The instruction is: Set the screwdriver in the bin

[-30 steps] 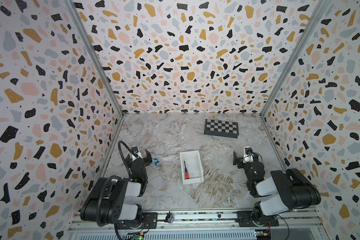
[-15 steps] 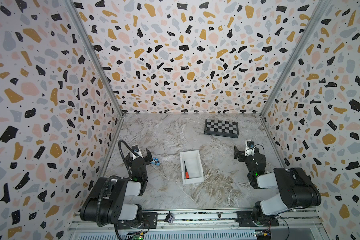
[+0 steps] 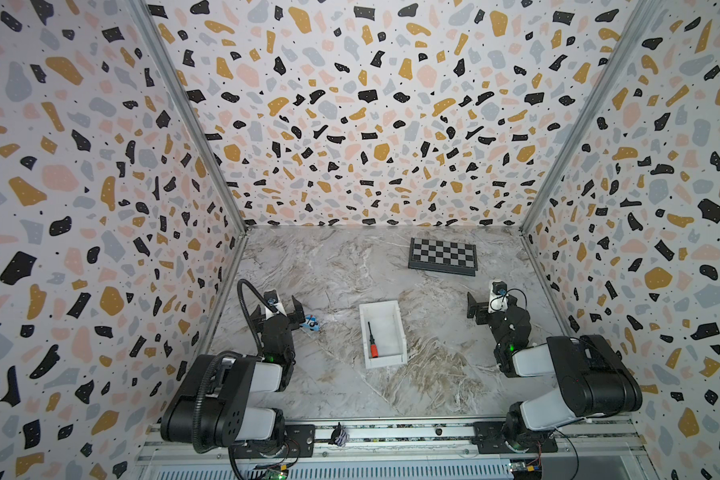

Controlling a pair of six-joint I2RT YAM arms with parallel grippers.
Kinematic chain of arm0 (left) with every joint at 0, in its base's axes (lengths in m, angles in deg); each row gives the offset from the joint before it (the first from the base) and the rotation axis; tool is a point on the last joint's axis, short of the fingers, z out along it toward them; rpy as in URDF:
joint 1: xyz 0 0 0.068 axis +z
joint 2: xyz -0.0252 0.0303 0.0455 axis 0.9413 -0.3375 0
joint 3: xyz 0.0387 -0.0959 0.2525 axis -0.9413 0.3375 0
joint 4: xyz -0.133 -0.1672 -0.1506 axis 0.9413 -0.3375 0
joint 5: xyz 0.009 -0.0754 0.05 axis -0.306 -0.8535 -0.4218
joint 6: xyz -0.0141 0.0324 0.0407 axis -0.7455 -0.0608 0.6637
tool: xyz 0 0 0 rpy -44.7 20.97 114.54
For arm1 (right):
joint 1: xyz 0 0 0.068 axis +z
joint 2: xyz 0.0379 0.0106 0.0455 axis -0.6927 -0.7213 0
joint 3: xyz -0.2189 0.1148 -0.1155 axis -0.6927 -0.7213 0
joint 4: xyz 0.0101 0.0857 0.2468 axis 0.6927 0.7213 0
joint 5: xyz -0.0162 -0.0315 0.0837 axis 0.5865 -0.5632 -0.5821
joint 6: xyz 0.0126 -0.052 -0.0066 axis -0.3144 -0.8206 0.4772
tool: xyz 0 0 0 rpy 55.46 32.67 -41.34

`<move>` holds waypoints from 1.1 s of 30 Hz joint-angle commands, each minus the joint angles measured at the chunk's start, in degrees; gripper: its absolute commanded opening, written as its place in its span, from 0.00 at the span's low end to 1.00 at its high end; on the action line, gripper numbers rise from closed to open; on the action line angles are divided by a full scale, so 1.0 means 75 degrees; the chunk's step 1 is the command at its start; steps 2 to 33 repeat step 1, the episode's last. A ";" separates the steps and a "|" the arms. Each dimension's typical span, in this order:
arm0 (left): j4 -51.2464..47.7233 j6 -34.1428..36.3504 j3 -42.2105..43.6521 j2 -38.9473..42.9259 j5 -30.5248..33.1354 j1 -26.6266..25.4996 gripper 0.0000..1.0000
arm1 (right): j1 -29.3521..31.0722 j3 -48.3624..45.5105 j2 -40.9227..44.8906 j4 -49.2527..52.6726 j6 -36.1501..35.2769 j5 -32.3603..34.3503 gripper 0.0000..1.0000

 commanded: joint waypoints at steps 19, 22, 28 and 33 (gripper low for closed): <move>0.0556 0.0078 -0.0075 0.0018 -0.0068 0.0029 1.00 | -0.0032 0.0040 0.0112 0.0006 0.0030 -0.0058 0.99; 0.0556 0.0078 -0.0075 0.0018 -0.0068 0.0029 1.00 | -0.0032 0.0040 0.0112 0.0006 0.0030 -0.0058 0.99; 0.0556 0.0078 -0.0075 0.0018 -0.0068 0.0029 1.00 | -0.0032 0.0040 0.0112 0.0006 0.0030 -0.0058 0.99; 0.0556 0.0078 -0.0075 0.0018 -0.0068 0.0029 1.00 | -0.0032 0.0040 0.0112 0.0006 0.0030 -0.0058 0.99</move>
